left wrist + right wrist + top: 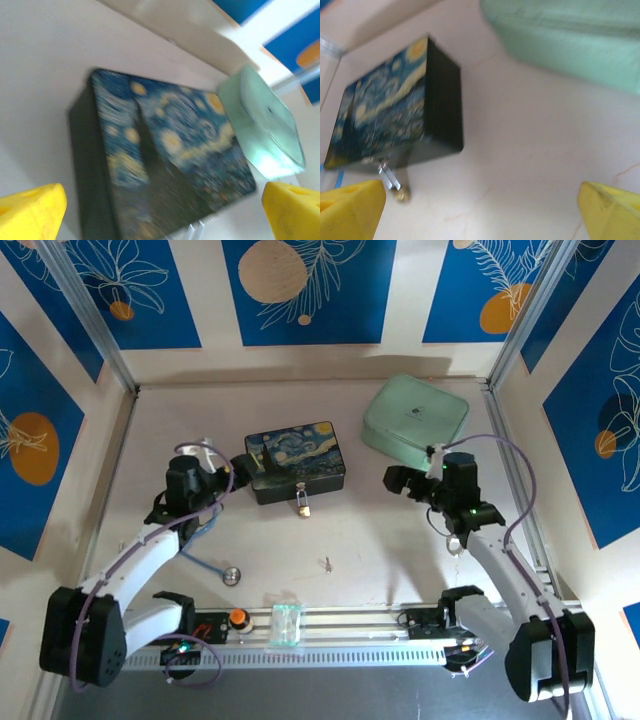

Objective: Unlock the padlock with the key

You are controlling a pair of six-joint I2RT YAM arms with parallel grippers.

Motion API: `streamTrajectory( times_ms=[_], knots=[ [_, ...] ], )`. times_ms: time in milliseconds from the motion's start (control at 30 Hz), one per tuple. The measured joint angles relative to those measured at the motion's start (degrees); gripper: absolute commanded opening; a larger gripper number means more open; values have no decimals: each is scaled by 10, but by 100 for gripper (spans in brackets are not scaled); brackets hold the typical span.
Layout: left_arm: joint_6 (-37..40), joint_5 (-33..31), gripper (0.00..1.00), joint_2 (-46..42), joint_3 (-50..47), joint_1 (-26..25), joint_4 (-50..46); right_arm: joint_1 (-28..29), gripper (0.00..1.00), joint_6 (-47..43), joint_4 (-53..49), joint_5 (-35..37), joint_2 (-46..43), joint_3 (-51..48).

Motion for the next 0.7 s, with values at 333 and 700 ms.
streamTrajectory(
  times_ms=[333, 700],
  knots=[
    [-2, 11, 100, -80, -9, -36, -95, 292, 81, 58, -101, 101, 84, 31],
    [-46, -2, 100, -98, -7, -156, -196, 464, 59, 143, -132, 168, 217, 87]
  ],
)
